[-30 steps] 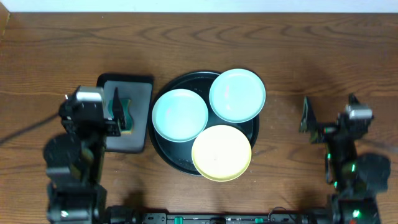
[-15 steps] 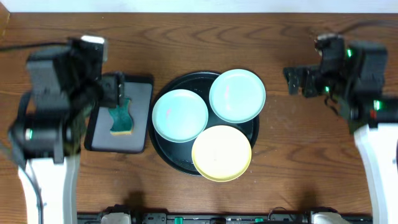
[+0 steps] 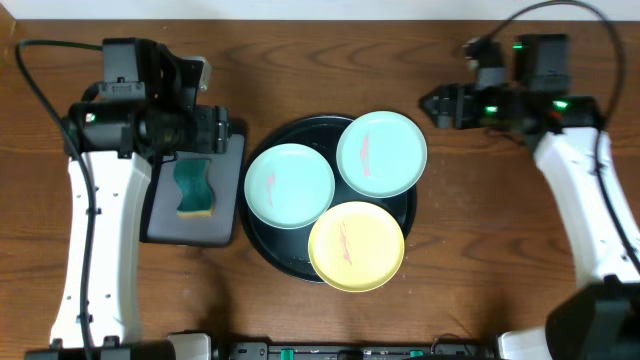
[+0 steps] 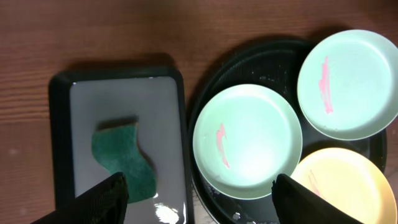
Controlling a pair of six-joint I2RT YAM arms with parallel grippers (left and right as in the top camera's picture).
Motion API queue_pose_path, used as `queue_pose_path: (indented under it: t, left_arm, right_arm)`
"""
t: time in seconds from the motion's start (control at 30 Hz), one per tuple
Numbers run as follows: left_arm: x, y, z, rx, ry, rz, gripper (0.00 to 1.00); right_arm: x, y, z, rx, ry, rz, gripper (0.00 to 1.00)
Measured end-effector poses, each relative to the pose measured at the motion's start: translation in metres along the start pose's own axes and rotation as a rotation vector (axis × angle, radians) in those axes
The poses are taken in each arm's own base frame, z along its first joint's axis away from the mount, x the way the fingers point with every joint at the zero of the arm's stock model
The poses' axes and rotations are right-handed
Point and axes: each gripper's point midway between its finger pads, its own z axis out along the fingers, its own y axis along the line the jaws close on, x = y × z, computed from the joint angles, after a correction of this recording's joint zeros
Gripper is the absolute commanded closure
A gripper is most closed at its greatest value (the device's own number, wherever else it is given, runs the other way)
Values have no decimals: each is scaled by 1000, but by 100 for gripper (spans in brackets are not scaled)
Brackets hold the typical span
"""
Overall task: Clean dirty plates on tray and stack at the side
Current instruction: 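Move right gripper to the upper pale green plate and grasp its rim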
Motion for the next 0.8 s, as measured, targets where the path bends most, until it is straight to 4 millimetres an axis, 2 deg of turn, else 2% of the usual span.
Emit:
queue_pose_path:
  t: [0.1,0.23,0.33,0.43,0.57,0.7,0.8]
  left_arm:
    - [1,1,7,4,19,-15,25]
    - [2,10,11,-30,32,-58,25]
    - [4,32,9,-145,34,-168,25]
    - [8,57,3,-273,26,-292,25]
    - [11,74,-2,-351,11,-377,25]
    - [12,79,-3,-382,6,-407,27]
    - [13,82,-1,-393,12,-419,27]
  right_arm:
    - [14,23,31,-22,71,20,34]
    - [30,52,64,-16,158,29,44]
    - [41,70,82,15,224,28,48]
    - [51,87,102,52,277,9,59]
    - [75,94,123,106,347,10,64]
    - [107,95,145,156,430,5,73]
    - [126,96,160,178,477,-1,75]
